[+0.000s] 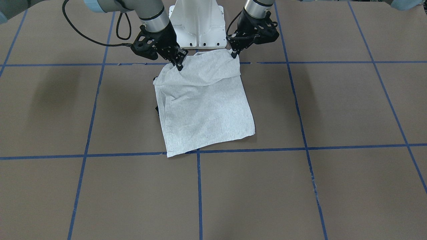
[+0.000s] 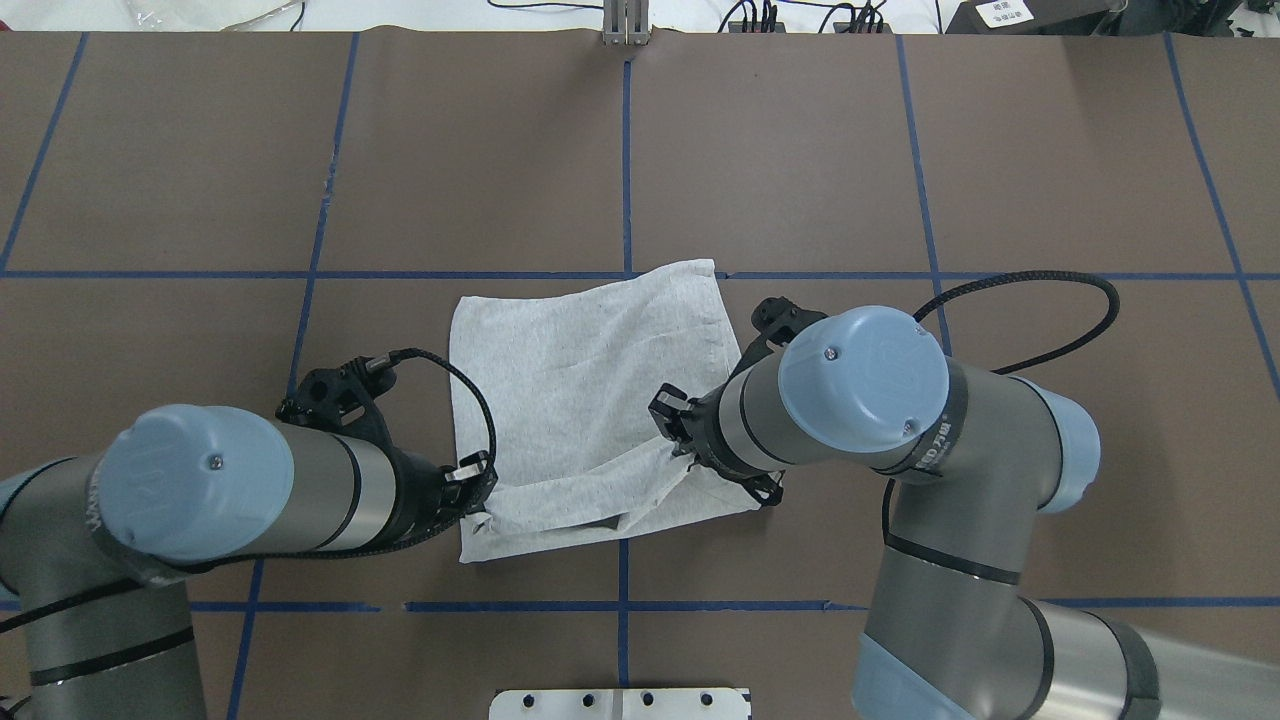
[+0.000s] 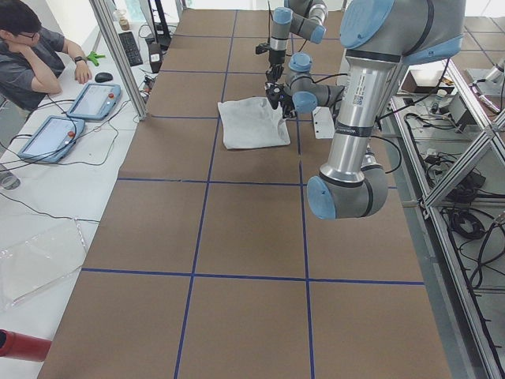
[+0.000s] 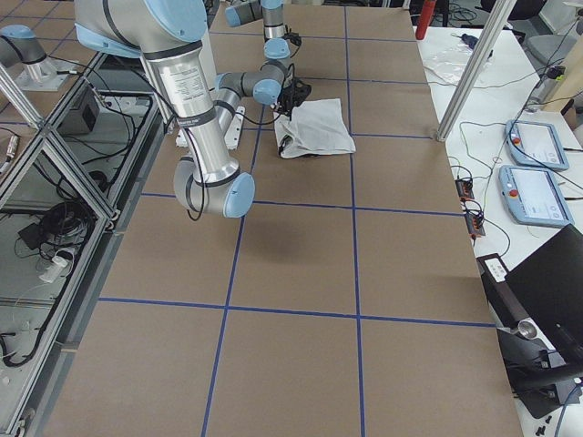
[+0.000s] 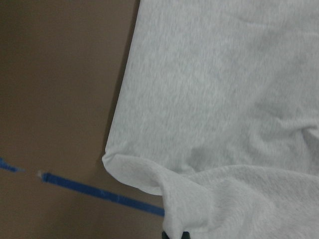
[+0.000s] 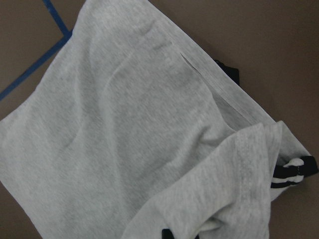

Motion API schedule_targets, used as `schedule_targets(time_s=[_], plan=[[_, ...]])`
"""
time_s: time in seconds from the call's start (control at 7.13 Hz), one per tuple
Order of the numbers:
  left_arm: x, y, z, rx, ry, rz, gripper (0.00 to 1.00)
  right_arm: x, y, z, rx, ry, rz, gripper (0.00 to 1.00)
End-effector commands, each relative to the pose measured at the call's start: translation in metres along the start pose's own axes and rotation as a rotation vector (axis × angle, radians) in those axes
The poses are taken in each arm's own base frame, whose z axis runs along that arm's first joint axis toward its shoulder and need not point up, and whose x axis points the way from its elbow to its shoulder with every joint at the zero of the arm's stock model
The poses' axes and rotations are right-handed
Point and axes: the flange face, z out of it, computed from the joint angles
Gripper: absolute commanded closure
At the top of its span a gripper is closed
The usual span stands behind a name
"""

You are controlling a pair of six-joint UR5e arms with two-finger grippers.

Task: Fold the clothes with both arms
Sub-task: 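Fold the near edge over toward the far edge with both grippers, release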

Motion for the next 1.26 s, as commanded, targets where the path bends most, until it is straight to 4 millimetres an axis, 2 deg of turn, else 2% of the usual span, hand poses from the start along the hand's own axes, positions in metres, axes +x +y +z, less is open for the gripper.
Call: schedule_targets(time_s=[0.0,0.14,0.42,0.56,0.7,0.84,0.98,1.12], plan=[[0.016,-0.038,0.004,0.063,0.009,-0.044,1.0,-0.019,-0.034,0.031,0.044,-0.117,-0.034,1.0],[0.017,-0.052,0.0,0.085,0.014,-0.056,1.0,-0.029,-0.05,0.03,0.066,-0.133,-0.028,1.0],[0.034,-0.069,0.017,0.11,0.003,-0.072,1.0,-0.059,-0.074,0.032,0.1,-0.139,-0.002,1.0],[0.043,-0.089,0.028,0.141,-0.015,-0.093,0.01,-0.074,-0.083,0.046,0.114,-0.12,0.003,0.01],[0.055,-0.137,0.029,0.204,-0.024,-0.121,0.0,-0.096,-0.105,0.052,0.14,-0.109,0.03,0.0],[0.051,-0.193,0.028,0.271,-0.065,-0.079,0.0,-0.112,-0.127,0.048,0.134,-0.1,0.053,0.0],[0.042,-0.234,0.027,0.299,-0.092,-0.055,0.0,-0.119,-0.147,0.038,0.131,-0.099,0.073,0.0],[0.038,-0.246,0.029,0.293,-0.084,-0.045,0.0,-0.118,-0.154,0.035,0.119,-0.093,0.065,0.0]])
